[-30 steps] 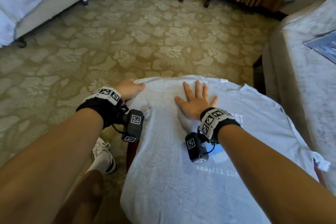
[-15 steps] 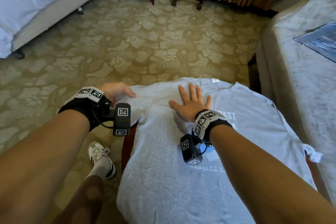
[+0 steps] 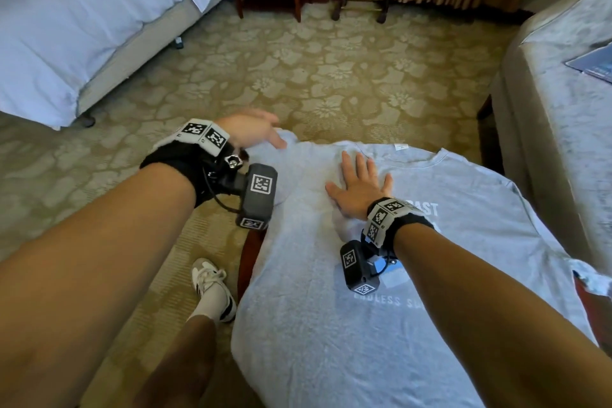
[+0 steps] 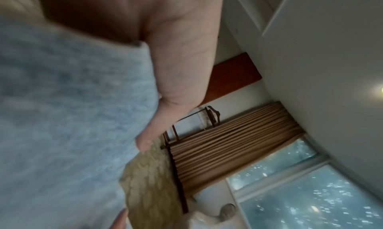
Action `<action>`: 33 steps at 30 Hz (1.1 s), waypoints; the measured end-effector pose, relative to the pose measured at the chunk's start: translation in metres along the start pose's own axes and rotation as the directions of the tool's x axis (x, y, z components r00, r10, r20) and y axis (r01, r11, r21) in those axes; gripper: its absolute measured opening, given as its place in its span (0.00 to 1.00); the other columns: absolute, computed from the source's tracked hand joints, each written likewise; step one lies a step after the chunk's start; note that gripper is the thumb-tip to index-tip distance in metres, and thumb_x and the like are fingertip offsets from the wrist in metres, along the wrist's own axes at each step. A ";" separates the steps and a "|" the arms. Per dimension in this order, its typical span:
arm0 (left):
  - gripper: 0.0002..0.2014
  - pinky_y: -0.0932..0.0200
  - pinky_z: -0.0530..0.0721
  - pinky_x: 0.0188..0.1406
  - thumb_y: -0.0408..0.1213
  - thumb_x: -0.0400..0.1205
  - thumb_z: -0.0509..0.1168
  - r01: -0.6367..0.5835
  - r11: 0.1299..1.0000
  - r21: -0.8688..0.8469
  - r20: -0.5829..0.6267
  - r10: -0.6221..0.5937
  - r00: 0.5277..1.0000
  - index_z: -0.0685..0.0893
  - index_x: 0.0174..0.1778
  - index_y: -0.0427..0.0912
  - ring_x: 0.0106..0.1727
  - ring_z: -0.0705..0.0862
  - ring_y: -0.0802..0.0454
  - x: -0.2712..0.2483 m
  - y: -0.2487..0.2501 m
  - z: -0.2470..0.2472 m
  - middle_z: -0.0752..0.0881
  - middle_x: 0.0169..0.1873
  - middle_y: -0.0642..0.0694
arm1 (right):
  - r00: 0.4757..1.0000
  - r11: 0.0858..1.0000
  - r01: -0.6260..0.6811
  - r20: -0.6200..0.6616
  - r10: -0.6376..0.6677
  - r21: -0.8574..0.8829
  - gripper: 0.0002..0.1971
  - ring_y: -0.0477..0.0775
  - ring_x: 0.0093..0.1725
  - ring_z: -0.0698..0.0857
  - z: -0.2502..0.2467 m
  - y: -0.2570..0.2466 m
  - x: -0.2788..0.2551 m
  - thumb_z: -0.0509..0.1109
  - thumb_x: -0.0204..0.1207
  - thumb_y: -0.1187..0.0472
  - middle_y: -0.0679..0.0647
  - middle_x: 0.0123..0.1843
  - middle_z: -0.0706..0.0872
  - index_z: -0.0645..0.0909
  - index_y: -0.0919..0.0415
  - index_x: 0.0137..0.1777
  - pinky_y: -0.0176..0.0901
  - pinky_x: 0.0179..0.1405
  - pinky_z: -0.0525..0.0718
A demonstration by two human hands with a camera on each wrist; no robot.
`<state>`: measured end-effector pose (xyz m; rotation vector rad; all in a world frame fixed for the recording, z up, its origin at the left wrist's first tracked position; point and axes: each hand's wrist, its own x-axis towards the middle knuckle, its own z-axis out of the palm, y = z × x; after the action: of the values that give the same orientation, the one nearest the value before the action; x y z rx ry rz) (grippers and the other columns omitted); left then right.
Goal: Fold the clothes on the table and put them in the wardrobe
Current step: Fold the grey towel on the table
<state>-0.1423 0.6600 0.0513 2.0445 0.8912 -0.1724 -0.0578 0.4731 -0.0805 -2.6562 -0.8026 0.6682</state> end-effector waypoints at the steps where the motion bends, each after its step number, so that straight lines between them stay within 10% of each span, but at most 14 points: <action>1: 0.26 0.48 0.78 0.70 0.35 0.75 0.74 -0.043 0.996 -0.077 0.014 0.044 0.999 0.79 0.70 0.51 0.70 0.78 0.46 -0.005 0.012 0.009 0.79 0.69 0.46 | 0.995 0.989 0.036 -0.096 -0.023 0.141 0.35 0.54 0.87 0.37 -0.001 0.003 -0.004 0.49 0.87 0.41 0.51 0.89 0.35 0.36 0.46 0.87 0.65 0.84 0.38; 4: 0.18 0.62 0.87 0.41 0.40 0.82 0.69 0.011 0.899 -0.438 0.256 0.113 0.960 0.77 0.68 0.46 0.44 0.90 0.53 -0.028 0.052 0.057 0.85 0.50 0.44 | 0.931 0.733 0.131 -0.337 0.141 0.668 0.27 0.55 0.84 0.63 -0.011 0.027 -0.025 0.55 0.89 0.57 0.54 0.87 0.60 0.55 0.52 0.87 0.46 0.80 0.63; 7: 0.24 0.50 0.91 0.46 0.45 0.85 0.64 0.161 0.787 -0.596 0.450 0.160 0.879 0.68 0.75 0.43 0.49 0.91 0.40 -0.035 0.070 0.100 0.82 0.61 0.35 | 0.929 0.352 0.070 -0.190 0.317 0.933 0.20 0.55 0.59 0.84 -0.031 0.060 -0.051 0.56 0.90 0.58 0.62 0.74 0.80 0.71 0.63 0.79 0.42 0.56 0.82; 10: 0.17 0.48 0.91 0.42 0.35 0.86 0.63 0.079 0.806 -0.587 0.314 0.137 0.939 0.72 0.70 0.36 0.47 0.89 0.38 -0.027 0.061 0.119 0.83 0.59 0.32 | 0.934 0.090 -0.092 0.055 0.353 0.992 0.25 0.54 0.41 0.87 -0.051 0.086 -0.075 0.50 0.90 0.45 0.63 0.62 0.84 0.71 0.62 0.74 0.45 0.35 0.83; 12: 0.04 0.54 0.89 0.32 0.29 0.86 0.60 0.018 0.879 -0.476 0.194 0.085 0.977 0.80 0.52 0.36 0.38 0.85 0.43 -0.022 0.048 0.118 0.84 0.45 0.37 | 0.937 0.128 -0.164 0.113 0.332 0.978 0.24 0.51 0.36 0.87 -0.057 0.091 -0.086 0.58 0.86 0.40 0.63 0.60 0.83 0.72 0.59 0.68 0.45 0.33 0.84; 15: 0.14 0.57 0.82 0.34 0.26 0.86 0.56 0.013 0.943 -0.333 0.013 -0.009 1.000 0.81 0.38 0.41 0.36 0.81 0.48 -0.004 0.026 0.112 0.83 0.42 0.40 | 0.948 0.473 -0.209 0.058 0.314 0.856 0.37 0.48 0.43 0.85 -0.050 0.086 -0.088 0.78 0.68 0.36 0.61 0.62 0.85 0.73 0.60 0.68 0.43 0.39 0.84; 19: 0.10 0.53 0.87 0.38 0.24 0.81 0.66 -0.024 0.990 -0.136 -0.110 0.009 0.994 0.83 0.47 0.46 0.53 0.84 0.44 0.021 0.012 0.111 0.83 0.58 0.40 | 0.968 0.751 -0.189 -0.010 0.252 0.633 0.49 0.55 0.61 0.82 -0.034 0.074 -0.072 0.88 0.60 0.57 0.54 0.66 0.77 0.63 0.54 0.78 0.47 0.53 0.87; 21: 0.19 0.47 0.88 0.52 0.23 0.78 0.68 -0.109 0.994 0.006 -0.116 0.109 0.987 0.81 0.63 0.45 0.59 0.83 0.42 0.030 0.014 0.118 0.80 0.65 0.39 | 0.973 0.828 -0.128 -0.095 0.212 0.546 0.42 0.56 0.62 0.80 -0.032 0.071 -0.064 0.80 0.64 0.71 0.54 0.64 0.77 0.65 0.54 0.77 0.40 0.43 0.86; 25: 0.27 0.53 0.85 0.49 0.22 0.79 0.66 -0.200 0.976 0.083 -0.045 0.204 0.978 0.75 0.74 0.43 0.55 0.84 0.42 0.055 0.023 0.131 0.80 0.65 0.37 | 0.947 0.762 -0.038 -0.220 0.233 0.646 0.25 0.49 0.46 0.84 -0.029 0.087 -0.053 0.69 0.72 0.73 0.50 0.51 0.81 0.74 0.52 0.66 0.35 0.33 0.85; 29: 0.05 0.52 0.86 0.48 0.31 0.84 0.65 -0.248 0.958 0.146 -0.107 0.265 0.958 0.87 0.49 0.42 0.51 0.86 0.41 0.081 0.027 0.134 0.88 0.52 0.40 | 0.934 0.628 0.051 -0.260 0.246 0.777 0.16 0.53 0.43 0.86 -0.021 0.107 -0.053 0.71 0.74 0.71 0.51 0.44 0.85 0.83 0.48 0.50 0.46 0.45 0.88; 33: 0.11 0.55 0.85 0.37 0.30 0.85 0.59 -0.145 0.973 -0.177 -0.021 0.143 0.989 0.78 0.37 0.46 0.39 0.82 0.48 0.092 0.042 0.123 0.80 0.36 0.45 | 0.946 0.531 0.176 -0.292 0.142 0.829 0.20 0.49 0.40 0.83 -0.033 0.103 -0.049 0.68 0.75 0.79 0.53 0.43 0.84 0.87 0.51 0.49 0.42 0.39 0.86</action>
<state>-0.0234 0.5995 -0.0348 1.9344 0.7325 -0.0038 -0.0313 0.3579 -0.0756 -1.7442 -0.2594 0.4173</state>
